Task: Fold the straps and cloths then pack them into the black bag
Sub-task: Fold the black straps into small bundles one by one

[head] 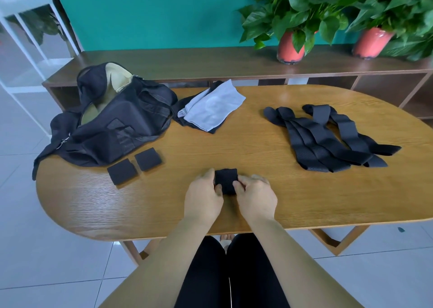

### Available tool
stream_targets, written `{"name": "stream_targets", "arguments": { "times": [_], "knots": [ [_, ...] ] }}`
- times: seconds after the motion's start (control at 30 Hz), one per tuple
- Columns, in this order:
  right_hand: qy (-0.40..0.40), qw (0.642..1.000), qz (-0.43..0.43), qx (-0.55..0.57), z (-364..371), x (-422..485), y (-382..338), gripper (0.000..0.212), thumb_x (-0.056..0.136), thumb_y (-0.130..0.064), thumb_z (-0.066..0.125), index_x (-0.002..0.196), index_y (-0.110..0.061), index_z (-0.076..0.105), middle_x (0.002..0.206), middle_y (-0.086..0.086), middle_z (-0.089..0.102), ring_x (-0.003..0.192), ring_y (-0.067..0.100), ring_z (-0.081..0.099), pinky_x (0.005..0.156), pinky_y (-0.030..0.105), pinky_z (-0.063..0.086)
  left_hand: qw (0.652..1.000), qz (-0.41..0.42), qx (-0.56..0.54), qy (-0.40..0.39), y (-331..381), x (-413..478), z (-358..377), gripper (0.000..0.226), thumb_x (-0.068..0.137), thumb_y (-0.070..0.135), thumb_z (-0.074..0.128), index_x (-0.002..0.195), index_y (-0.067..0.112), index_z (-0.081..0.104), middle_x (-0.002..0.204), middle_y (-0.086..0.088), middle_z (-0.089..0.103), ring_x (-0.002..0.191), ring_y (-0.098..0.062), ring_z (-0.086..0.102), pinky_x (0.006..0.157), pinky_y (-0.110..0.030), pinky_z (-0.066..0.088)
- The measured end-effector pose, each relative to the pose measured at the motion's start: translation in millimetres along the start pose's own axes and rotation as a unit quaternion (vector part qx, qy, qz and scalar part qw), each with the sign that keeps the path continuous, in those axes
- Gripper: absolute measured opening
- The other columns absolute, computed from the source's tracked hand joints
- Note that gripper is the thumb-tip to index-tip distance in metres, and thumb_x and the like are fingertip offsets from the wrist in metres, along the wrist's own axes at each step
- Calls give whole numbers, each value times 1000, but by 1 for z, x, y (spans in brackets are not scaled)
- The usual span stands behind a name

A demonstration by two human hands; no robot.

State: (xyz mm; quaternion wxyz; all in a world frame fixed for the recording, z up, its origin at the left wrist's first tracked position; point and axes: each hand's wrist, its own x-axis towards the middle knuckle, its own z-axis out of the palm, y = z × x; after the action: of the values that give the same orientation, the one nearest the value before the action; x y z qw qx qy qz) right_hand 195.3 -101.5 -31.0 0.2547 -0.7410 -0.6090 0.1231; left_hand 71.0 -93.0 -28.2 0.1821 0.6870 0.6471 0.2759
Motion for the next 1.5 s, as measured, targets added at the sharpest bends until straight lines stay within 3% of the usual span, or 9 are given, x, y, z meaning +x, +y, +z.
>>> {"name": "stream_targets", "arguments": {
  "times": [0.07,0.13,0.23,0.5,0.83,1.0,1.2,1.33,1.5],
  "knots": [
    [4,1000,1,-1,0,1,-1,25,95,-31,51,115,-21,64,100,-1,63,106,19,51,72,28,43,1000,0,17,-9,0,0,-1,43,94,20,55,136,17,48,116,-5,58,104,-21,60,86,-30,51],
    [15,1000,1,8,0,0,-1,35,94,-32,53,128,-21,56,105,-2,63,108,18,51,76,30,46,999,16,28,-15,1,-2,-1,48,96,20,52,143,19,42,131,-5,50,112,-20,58,92,-29,49],
    [16,1000,-7,4,2,-1,1,40,95,-31,52,135,-25,51,112,-1,61,109,18,50,79,31,47,995,64,66,-46,-2,-1,-1,44,97,21,48,140,22,46,131,-2,47,107,-18,58,86,-27,50],
    [-40,998,-2,-48,-2,1,-6,35,99,-27,42,132,-28,54,118,0,55,112,18,46,75,26,43,983,40,117,-133,2,13,-10,43,99,21,40,142,26,43,127,-4,43,99,-21,57,83,-33,51],
    [-109,986,31,120,5,4,-41,43,94,-10,44,136,-19,48,129,6,49,120,21,43,90,36,47,991,58,21,-115,-19,9,-35,51,94,3,44,144,15,41,144,-10,43,129,-25,44,106,-32,38],
    [-155,975,11,159,29,31,-77,46,95,-6,42,141,-14,43,141,2,47,126,18,46,103,31,41,968,87,223,-77,-44,26,-64,50,95,13,42,144,24,39,153,1,32,135,-23,28,103,-39,26],
    [-178,979,-65,69,55,51,-112,47,96,-8,38,142,-19,43,148,-5,39,138,16,23,108,30,33,957,38,271,-95,-90,46,-84,54,100,25,35,151,27,20,160,2,8,147,-22,-2,113,-50,6],
    [-184,977,-100,42,63,52,-125,50,95,-6,36,143,-21,40,148,-9,38,136,16,22,110,31,31,962,21,247,-115,-118,45,-87,54,103,31,28,153,29,8,161,6,1,147,-18,-5,117,-50,5],
    [-194,974,-113,34,66,50,-136,53,94,-5,38,144,-24,38,149,-9,35,135,15,25,109,31,29,963,23,249,-104,-131,45,-93,53,103,31,26,153,29,8,161,6,2,147,-18,-5,116,-50,4]
  ]
}}
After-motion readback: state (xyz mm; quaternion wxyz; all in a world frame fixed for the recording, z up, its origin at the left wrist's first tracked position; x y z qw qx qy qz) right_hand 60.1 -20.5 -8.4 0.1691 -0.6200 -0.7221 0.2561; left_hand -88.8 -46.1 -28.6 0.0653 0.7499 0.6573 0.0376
